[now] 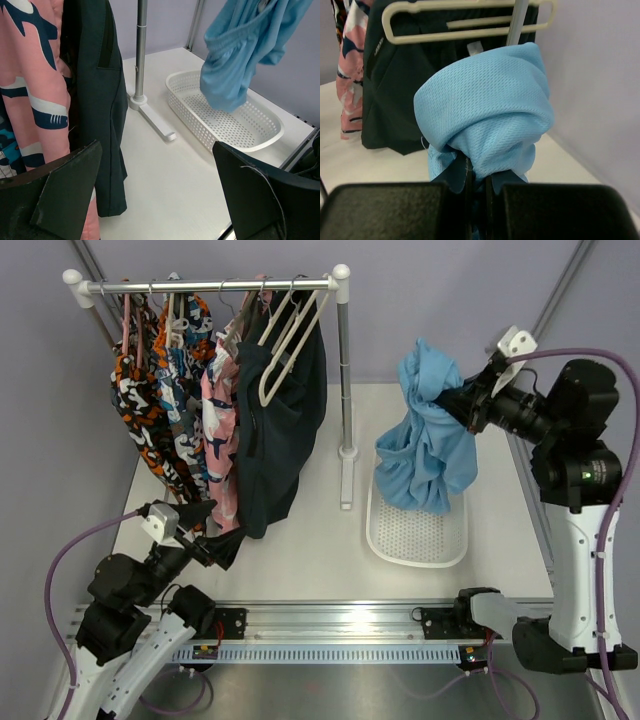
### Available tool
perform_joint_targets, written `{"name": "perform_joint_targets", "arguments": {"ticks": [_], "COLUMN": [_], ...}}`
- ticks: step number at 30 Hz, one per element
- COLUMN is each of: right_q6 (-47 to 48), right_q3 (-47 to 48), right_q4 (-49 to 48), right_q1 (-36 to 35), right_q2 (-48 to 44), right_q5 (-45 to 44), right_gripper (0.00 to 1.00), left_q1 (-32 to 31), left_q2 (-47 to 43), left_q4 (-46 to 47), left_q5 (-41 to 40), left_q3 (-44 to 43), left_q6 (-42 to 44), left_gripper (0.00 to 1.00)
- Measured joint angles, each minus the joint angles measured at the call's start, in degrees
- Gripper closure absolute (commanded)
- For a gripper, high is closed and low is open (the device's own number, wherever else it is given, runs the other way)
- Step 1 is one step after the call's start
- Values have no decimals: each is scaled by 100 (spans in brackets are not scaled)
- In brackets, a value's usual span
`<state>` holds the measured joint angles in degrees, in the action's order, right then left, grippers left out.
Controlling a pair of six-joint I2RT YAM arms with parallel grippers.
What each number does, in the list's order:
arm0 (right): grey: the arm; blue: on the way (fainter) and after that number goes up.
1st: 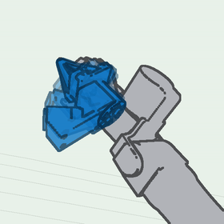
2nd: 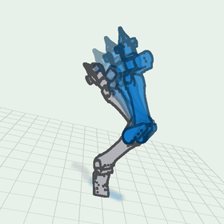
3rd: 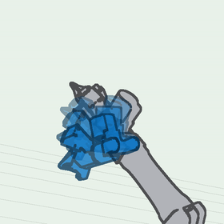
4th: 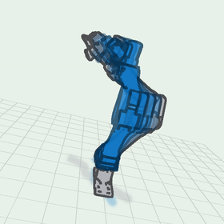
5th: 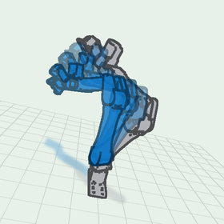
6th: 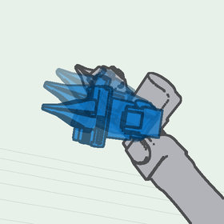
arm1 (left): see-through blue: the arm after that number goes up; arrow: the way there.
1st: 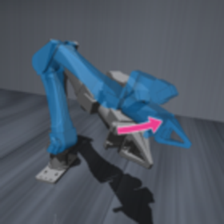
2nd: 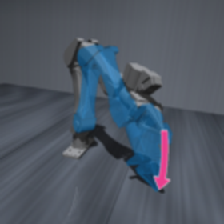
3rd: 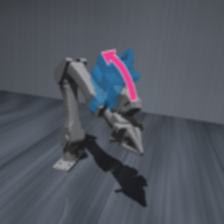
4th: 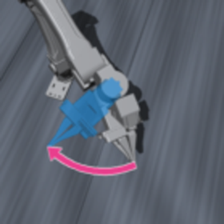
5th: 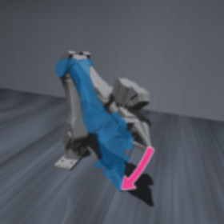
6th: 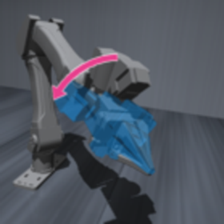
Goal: Remove the shorts from the hanger
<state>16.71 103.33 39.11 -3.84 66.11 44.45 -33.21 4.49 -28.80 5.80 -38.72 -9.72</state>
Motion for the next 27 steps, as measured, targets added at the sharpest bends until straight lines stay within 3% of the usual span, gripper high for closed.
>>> {"name": "perform_joint_targets", "arguments": {"ticks": [5,10,17,20,24,25,27], "right_q6": [7,155,804,1067,1246,1281,1335], "right_q3": [-1930,-3403,-3838,-3871,-4164,-4262,-4389], "right_q4": [-125,-85,533,688,706,704,728], "right_q1": [7,15,15,15,15,15,15], "right_q2": [-404,-76,778,1220,1631,1672,1679], "right_q5": [-297,-623,-761,-911,-1196,-1276,-1460], "right_gripper": [100,93,96,91,67,53,43], "left_q1": [0,0,0,0,0,0,0], "left_q2": [-2,-2,0,0,2,11,55], "left_q4": [0,0,4,4,4,7,13], "left_q5": [0,0,2,2,2,2,4], "left_q3": [0,0,0,0,0,0,0], "left_q6": [0,0,0,0,0,0,0], "left_gripper": [1,1,1,1,1,1,1]}}
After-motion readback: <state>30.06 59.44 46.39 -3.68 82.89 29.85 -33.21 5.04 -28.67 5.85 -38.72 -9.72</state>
